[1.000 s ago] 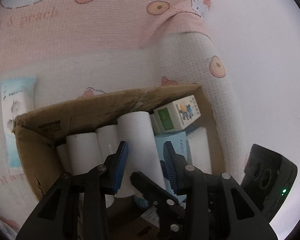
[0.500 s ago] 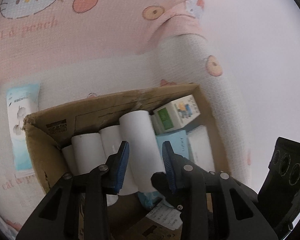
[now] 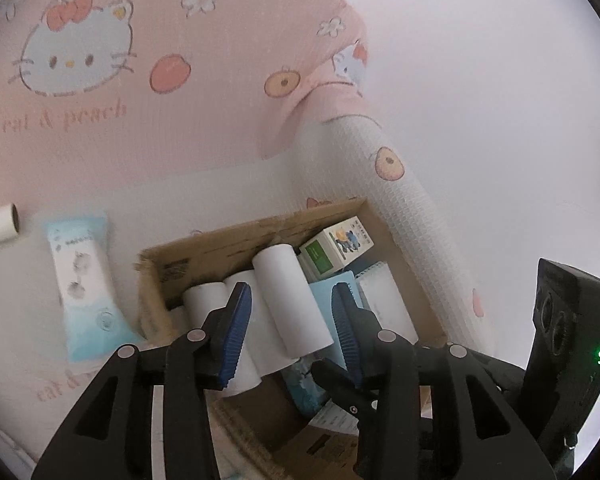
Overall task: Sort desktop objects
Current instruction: 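Withdraw the right tool up and away from the box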
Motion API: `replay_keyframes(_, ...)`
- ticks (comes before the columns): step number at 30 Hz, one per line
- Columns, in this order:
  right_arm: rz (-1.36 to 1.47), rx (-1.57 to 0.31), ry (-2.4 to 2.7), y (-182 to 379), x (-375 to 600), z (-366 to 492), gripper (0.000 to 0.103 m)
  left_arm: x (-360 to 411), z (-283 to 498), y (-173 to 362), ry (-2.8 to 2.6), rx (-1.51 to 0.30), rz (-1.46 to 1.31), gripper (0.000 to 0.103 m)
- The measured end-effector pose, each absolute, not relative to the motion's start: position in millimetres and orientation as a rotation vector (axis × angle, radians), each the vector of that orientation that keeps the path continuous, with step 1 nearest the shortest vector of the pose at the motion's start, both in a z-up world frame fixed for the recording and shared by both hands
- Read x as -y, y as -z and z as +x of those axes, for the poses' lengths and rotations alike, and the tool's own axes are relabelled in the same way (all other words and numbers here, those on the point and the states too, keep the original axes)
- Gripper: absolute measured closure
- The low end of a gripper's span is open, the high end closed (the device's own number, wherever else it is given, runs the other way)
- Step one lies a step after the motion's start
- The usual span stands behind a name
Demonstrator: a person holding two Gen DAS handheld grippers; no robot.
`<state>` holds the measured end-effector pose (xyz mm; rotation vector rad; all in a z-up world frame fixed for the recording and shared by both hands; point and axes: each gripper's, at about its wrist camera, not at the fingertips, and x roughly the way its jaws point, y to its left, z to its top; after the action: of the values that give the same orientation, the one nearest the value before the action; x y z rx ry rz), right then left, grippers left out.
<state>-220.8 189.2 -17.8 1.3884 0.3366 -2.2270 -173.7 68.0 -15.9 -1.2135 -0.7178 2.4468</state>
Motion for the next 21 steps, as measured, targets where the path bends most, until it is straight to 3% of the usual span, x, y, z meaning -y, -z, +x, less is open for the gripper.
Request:
replay_keyframes(14,1.292,-0.614,2.264,2,-126,-171,0.057,-26,-124,-13,-2.667,0.330,-1.066,0.052)
replay_keyframes(21,1.257,-0.684,2.232,1,-103,-157,0.057,15,-115,1,-2.715,0.412,-1.082,0.051)
